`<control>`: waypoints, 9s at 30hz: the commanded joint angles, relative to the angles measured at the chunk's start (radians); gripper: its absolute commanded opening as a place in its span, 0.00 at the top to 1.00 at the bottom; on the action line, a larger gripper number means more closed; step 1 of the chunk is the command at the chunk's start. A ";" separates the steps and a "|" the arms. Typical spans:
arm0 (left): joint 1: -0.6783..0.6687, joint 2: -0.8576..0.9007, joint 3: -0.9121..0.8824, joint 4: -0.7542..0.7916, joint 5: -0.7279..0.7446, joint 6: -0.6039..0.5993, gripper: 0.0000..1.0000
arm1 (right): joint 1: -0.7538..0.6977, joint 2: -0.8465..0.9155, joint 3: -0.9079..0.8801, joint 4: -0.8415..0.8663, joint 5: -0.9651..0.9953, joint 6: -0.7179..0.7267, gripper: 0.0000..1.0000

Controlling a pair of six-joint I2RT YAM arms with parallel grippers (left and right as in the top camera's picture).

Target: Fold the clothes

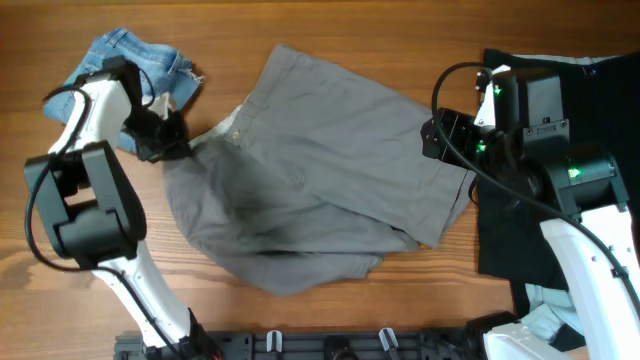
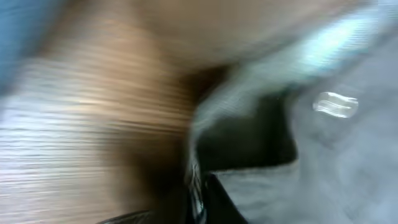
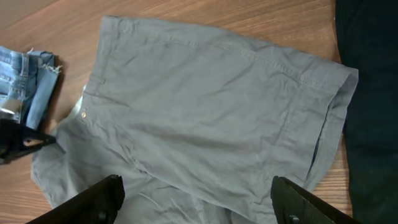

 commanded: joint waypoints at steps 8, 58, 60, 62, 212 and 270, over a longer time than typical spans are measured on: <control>-0.191 -0.171 0.001 0.353 0.306 0.114 0.06 | -0.003 0.008 0.010 0.011 0.007 -0.010 0.18; -0.126 0.162 0.156 0.682 -0.134 -0.277 0.96 | -0.003 0.008 0.010 -0.010 0.055 -0.011 0.17; -0.089 0.161 0.197 0.680 -0.051 -0.277 0.71 | -0.003 0.008 0.010 -0.011 0.055 -0.012 0.16; -0.060 0.154 0.235 0.669 0.030 -0.277 0.53 | -0.003 0.008 0.010 -0.008 0.063 -0.011 0.16; -0.054 -0.888 0.253 -0.206 -0.028 -0.056 0.16 | 0.048 0.370 -0.491 0.765 -0.845 -0.007 0.48; -0.054 -0.883 0.253 -0.203 -0.028 -0.056 0.13 | 0.195 0.336 -0.418 0.416 -0.412 -0.010 0.12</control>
